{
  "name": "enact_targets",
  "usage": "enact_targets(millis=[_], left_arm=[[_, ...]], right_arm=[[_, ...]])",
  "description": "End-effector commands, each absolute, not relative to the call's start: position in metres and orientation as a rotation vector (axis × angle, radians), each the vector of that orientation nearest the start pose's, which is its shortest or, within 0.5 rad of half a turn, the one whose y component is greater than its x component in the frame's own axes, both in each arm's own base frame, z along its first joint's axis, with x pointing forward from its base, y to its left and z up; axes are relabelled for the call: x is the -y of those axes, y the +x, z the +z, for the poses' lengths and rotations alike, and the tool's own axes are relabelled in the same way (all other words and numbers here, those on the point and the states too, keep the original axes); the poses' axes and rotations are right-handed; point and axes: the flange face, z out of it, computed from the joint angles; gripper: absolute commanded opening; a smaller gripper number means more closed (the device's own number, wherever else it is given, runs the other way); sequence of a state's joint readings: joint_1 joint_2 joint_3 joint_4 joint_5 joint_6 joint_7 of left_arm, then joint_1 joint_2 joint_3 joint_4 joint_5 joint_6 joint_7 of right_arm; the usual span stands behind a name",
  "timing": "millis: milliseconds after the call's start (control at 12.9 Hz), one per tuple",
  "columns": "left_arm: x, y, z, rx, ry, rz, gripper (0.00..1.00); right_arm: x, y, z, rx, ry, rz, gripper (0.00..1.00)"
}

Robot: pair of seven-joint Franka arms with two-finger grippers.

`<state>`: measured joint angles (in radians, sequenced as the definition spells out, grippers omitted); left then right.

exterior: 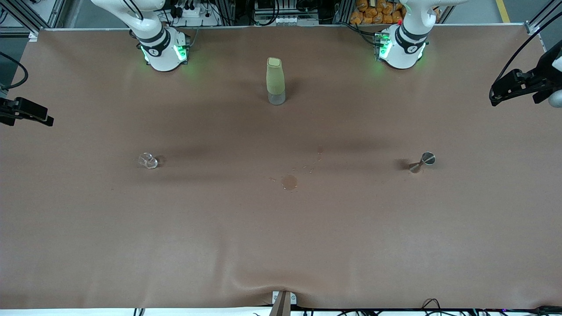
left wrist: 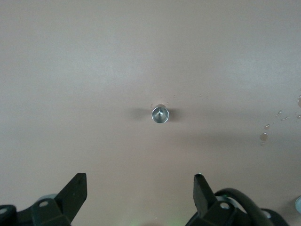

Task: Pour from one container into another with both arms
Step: 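Move the left gripper toward the steel jigger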

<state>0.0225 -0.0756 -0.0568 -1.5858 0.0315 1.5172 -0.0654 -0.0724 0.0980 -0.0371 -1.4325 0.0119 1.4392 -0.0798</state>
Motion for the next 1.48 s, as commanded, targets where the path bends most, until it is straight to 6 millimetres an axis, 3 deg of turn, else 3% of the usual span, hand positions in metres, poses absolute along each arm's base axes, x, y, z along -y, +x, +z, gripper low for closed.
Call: enact_targets(millis=[0,233,389,700,856,1167,1322,1400], left_arm=[[0.014,0.522,0.661,0.031,-3.12,-0.013,1.0],[0.007,0.524,0.673,-0.017,-3.1,-0.022,1.0],[0.005,0.527,0.662,-0.135,-3.115,0.018,1.0],[0.0,0.511,0.639,-0.138,-3.181,0.082,1.0],[-0.028,0.509,0.62,-0.19,-3.252,0.099,1.0],[-0.038,0.5,0.567,-0.316,-3.246,0.069,1.0],[-0.059,0.502,0.548,-0.514,-3.237,-0.004,1.0],[-0.07,0.504,0.54,-0.529,-3.285,-0.022,1.0]], right_arm=[[0.061,0.57,0.626,-0.074,-3.13,0.132,1.0],[0.061,0.57,0.626,-0.072,-3.131,0.129,1.0],[0.061,0.57,0.626,-0.072,-3.131,0.129,1.0],[0.061,0.571,0.625,-0.072,-3.131,0.127,1.0],[0.061,0.572,0.626,-0.071,-3.129,0.117,1.0],[0.061,0.572,0.626,-0.071,-3.128,0.112,1.0],[0.061,0.573,0.624,-0.071,-3.127,0.116,1.0],[0.061,0.573,0.623,-0.071,-3.127,0.119,1.0]])
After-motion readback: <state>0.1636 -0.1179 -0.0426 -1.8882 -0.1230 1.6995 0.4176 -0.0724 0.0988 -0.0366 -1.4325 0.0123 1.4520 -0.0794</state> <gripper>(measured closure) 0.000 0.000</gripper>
